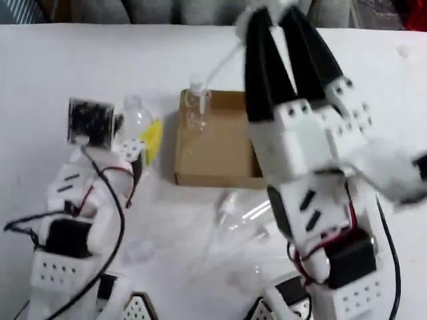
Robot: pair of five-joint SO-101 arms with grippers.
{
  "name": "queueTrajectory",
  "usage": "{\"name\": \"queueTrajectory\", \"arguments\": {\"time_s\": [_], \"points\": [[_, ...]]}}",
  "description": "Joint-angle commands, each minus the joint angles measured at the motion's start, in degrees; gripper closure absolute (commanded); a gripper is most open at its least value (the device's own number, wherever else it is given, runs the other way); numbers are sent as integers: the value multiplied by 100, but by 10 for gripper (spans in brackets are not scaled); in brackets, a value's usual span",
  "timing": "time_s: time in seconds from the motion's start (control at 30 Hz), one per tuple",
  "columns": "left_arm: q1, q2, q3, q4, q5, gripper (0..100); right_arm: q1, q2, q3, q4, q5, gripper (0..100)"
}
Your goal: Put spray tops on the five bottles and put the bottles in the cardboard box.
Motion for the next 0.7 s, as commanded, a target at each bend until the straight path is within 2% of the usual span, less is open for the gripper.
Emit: {"name": "queueTrajectory", "arguments": {"time_s": [0.0,0.13,0.27,0.67], "points": [[75,-884,237,-554,70,947,-585,1147,-1732,1077,-26,983],[75,-1525,633,-615,70,947,-901,1903,-2646,1297,-26,983],[75,-2220,1196,-967,70,947,-919,2404,-3174,1323,-26,983],[84,-3538,2048,-1099,70,947,-1525,3275,-3833,1358,-35,983]]}}
